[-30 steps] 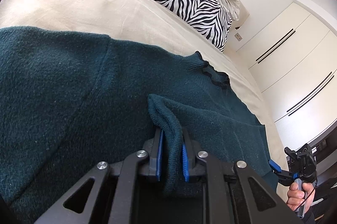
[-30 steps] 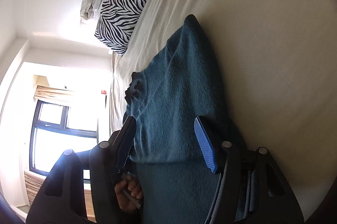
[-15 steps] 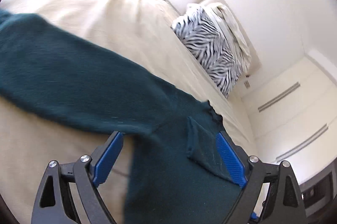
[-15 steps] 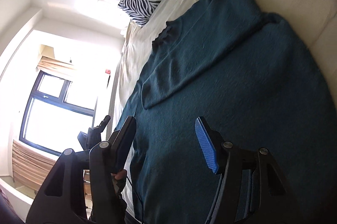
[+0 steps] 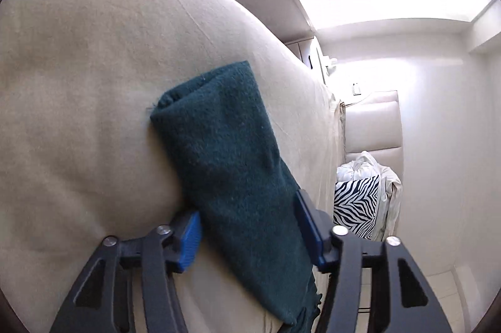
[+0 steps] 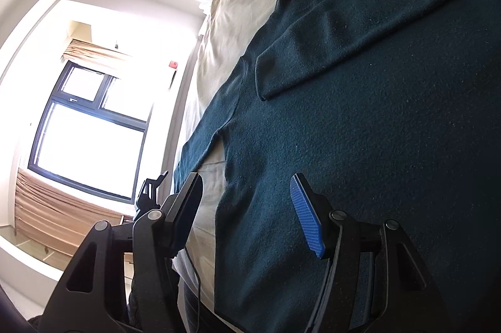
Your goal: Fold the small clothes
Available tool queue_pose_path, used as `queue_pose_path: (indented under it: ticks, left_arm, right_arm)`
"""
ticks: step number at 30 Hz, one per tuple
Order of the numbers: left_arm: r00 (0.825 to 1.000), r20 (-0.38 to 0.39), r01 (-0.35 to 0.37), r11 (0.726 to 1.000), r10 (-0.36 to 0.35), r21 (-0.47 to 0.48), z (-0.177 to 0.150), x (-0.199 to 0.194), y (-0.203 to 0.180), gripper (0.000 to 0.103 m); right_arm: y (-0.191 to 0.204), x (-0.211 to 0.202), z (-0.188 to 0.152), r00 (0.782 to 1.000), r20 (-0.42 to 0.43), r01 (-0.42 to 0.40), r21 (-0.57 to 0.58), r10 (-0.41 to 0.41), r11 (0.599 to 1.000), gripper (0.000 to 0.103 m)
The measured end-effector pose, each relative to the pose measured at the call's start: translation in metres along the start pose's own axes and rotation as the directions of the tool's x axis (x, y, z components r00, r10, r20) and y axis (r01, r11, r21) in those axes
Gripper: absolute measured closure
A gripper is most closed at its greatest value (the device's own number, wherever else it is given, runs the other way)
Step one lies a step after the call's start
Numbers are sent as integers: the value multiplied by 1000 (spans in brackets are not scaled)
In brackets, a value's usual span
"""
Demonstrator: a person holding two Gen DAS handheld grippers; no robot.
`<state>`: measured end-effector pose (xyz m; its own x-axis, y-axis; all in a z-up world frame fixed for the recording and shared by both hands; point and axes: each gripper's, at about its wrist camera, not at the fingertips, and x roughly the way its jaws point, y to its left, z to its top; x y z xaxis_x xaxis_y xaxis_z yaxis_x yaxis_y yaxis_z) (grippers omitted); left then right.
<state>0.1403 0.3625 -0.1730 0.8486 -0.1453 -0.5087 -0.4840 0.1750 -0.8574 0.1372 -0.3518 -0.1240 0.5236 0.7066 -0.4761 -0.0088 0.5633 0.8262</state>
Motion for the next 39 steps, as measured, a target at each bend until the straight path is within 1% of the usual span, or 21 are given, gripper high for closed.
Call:
queue_pose_path:
  ticks: [1, 4, 8, 9, 11, 14, 15, 17, 19, 20, 21, 22, 23, 24, 25, 27, 29, 31, 34, 37, 39]
  left_arm:
    - [1000, -9, -11, 1000, 11, -5, 1, 5, -1, 76]
    - [999, -15, -44, 998, 45, 50, -2, 15, -15, 91]
    - [998, -17, -49, 971, 54, 234, -36, 22, -64, 94]
    - [998, -26, -43, 954, 53, 295, -51, 25, -82, 94]
    - [997, -56, -23, 896, 54, 443, -91, 34, -122, 94]
    - [994, -70, -10, 719, 81, 694, -172, 46, -180, 94]
    - [993, -65, -8, 625, 94, 781, -210, 54, -198, 94]
    - [993, -40, -8, 398, 112, 917, -292, 62, -218, 94]
    - [991, -22, 5, 138, 129, 990, -374, 73, -221, 93]
    - [990, -7, 7, -5, 141, 1000, -417, 80, -216, 92]
    - [989, 1, 14, -100, 146, 995, -446, 82, -207, 89]
    - [989, 7, 20, -176, 150, 984, -471, 84, -197, 89]
    - [988, 19, 16, -225, 152, 974, -484, 80, -186, 88]
    - [987, 32, 11, -267, 158, 964, -498, 83, -178, 78]
    - [986, 38, 12, -288, 165, 958, -504, 78, -171, 60]
    - [985, 40, 14, -308, 169, 951, -503, 73, -157, 50]
    - [982, 19, 37, -289, 188, 957, -489, 65, -142, 41]
    - [976, -2, 54, -232, 219, 971, -472, 66, -136, 34]
    - [967, -44, 79, -128, 251, 989, -448, 67, -129, 33]
    - [965, -81, 100, -66, 249, 993, -439, 64, -124, 33]
    - [966, -93, 105, -40, 243, 994, -434, 62, -122, 33]
  right_arm:
    - [1, -3, -3, 1000, 5, 1, -2, -1, 1000, 45]
    - [-4, -12, 2, 1000, 24, 5, 7, -5, 1000, 45]
    - [-19, -24, 4, 998, 52, 18, 30, -19, 999, 45]
    - [-23, -27, 4, 998, 57, 18, 38, -21, 999, 45]
    - [-31, -34, 3, 997, 73, 17, 54, -21, 998, 45]
    - [-43, -44, 2, 995, 98, 14, 74, -22, 997, 45]
    - [-47, -48, 1, 994, 105, 13, 81, -21, 997, 45]
    - [-55, -56, 1, 993, 119, 9, 94, -20, 996, 45]
    - [-65, -63, 1, 991, 133, 7, 106, -21, 994, 45]
    - [-69, -66, 1, 990, 140, 7, 115, -23, 993, 45]
    - [-75, -71, 1, 989, 147, 7, 127, -26, 992, 45]
    - [-80, -74, 2, 988, 152, 9, 139, -30, 990, 45]
    - [-84, -78, 3, 987, 156, 17, 144, -40, 989, 45]
    - [-87, -81, 4, 986, 159, 31, 147, -55, 989, 45]
    - [-90, -84, 6, 985, 160, 49, 148, -72, 988, 45]
    - [-96, -85, 13, 984, 150, 75, 154, -98, 985, 45]
    - [-101, -80, 21, 985, 138, 76, 162, -99, 984, 45]
    - [-101, -69, 32, 987, 122, 81, 163, -102, 983, 45]
    - [-93, -36, 50, 995, 74, 56, 147, -68, 988, 44]
    - [-84, 5, 66, 997, 12, 77, 155, -80, 985, 42]
    - [-81, 31, 75, 995, -35, 103, 150, -99, 983, 42]
